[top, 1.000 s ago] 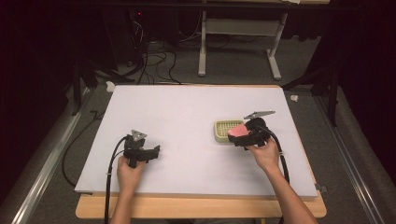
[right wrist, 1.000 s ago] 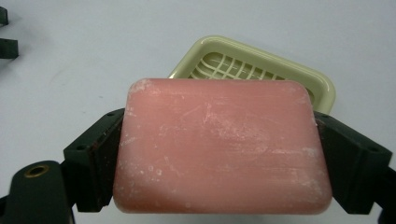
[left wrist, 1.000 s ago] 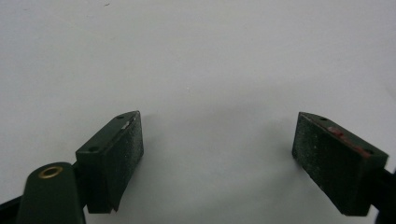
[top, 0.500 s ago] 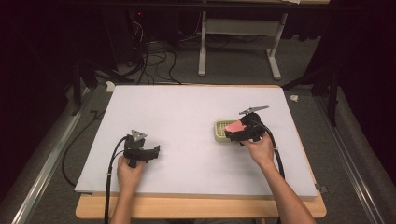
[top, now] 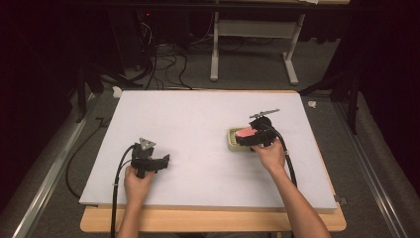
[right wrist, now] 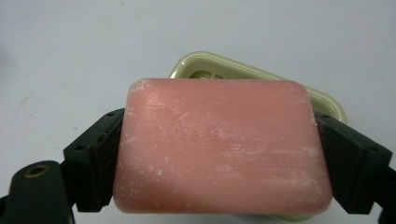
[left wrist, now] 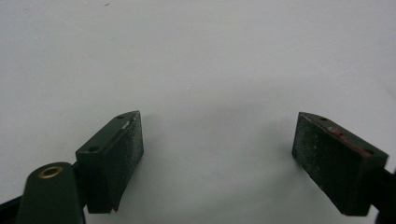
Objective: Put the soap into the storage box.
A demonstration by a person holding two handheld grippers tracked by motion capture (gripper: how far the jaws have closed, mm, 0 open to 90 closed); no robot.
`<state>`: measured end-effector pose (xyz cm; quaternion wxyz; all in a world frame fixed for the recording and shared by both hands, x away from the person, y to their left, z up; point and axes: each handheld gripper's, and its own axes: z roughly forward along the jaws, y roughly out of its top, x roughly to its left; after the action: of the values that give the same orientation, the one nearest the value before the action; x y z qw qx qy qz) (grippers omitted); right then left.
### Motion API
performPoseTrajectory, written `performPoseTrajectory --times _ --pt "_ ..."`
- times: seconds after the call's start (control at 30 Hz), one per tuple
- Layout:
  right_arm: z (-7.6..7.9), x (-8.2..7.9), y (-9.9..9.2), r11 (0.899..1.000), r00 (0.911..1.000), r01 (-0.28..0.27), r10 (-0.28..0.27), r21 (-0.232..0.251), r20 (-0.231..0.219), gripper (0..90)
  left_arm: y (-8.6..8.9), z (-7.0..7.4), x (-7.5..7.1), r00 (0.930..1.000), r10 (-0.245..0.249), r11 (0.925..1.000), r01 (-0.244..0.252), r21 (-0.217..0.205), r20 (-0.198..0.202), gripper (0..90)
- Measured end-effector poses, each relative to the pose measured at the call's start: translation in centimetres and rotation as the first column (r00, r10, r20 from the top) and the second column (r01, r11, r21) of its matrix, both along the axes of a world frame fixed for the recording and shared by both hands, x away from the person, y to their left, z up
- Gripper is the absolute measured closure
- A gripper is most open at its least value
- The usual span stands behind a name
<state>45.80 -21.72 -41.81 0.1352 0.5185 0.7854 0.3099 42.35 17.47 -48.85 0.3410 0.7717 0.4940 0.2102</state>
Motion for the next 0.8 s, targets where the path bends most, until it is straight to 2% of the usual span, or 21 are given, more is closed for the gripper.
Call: performPoseTrajectory --times 0.43,0.8 --pt "-1.3 1.1 0.9 0.999 0.9986 0.036 -0.037 -0.027 -0.038 13.5 0.0 0.0 0.0 1.0 0.0 1.0 0.0 0.0 0.0 16.9" --pt "-1.5 1.4 1.3 0.998 0.9981 0.045 -0.047 -0.039 -0.041 13.4 0.0 0.0 0.0 1.0 0.0 1.0 0.0 0.0 0.0 17.0"
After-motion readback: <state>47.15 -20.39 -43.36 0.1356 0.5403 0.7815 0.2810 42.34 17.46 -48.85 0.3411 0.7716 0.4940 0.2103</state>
